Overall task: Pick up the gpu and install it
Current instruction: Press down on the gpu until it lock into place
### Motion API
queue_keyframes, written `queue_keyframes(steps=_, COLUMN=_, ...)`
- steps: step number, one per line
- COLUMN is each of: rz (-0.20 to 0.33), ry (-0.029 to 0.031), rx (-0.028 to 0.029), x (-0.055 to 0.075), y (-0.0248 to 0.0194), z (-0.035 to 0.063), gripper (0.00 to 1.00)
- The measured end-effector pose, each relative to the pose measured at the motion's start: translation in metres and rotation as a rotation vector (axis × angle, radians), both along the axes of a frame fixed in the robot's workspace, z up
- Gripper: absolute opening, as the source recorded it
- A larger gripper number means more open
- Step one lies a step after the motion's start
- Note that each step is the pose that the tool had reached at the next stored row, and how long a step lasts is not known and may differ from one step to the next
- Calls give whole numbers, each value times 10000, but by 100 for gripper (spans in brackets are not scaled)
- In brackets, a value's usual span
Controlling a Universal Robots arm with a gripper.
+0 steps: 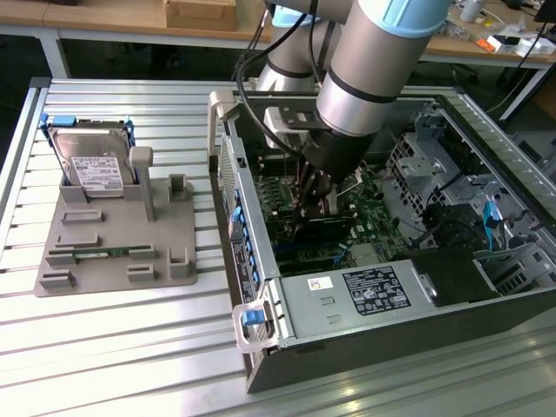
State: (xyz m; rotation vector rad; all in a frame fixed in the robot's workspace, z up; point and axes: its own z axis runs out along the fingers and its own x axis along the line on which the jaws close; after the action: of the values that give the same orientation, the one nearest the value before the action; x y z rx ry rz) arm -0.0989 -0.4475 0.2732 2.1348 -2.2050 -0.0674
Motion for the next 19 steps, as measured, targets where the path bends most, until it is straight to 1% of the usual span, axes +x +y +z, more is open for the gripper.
queue_keyframes(steps=3, rz=-1, ry=2, rx=1, x=-1, y=0, z=-14, gripper=11)
queue_keyframes(steps=4, rz=-1, ry=-8, rx=26, x=0, y=1, z=-24, gripper=11)
queue_keyframes(steps=7, rz=-1, ry=-1, rx=18, x=0, y=0, z=-19, gripper=11)
queue_keyframes(steps=8, rz=0, ry=-9, rx=23, x=1, y=1, z=-8, gripper=11)
queue_keyframes(steps=10, rz=0, ry=-18, rx=19, x=0, y=1, z=110, gripper=11)
queue_keyframes(steps=12, rz=-1, ry=-19, rx=19, x=0, y=3, z=188, gripper=11)
queue_keyframes(steps=13, rz=-1, ry=-19, rx=19, x=1, y=3, z=246, gripper=11)
queue_keyframes(steps=15, rz=-1, ry=-19, rx=19, x=22, y=3, z=283, gripper=11)
queue_keyframes(steps=16, rz=0, ry=-20, rx=21, x=68, y=4, z=304, gripper=11)
queue_keyframes(steps=19, rz=0, ry=1, rx=20, x=245, y=3, z=311, gripper=11)
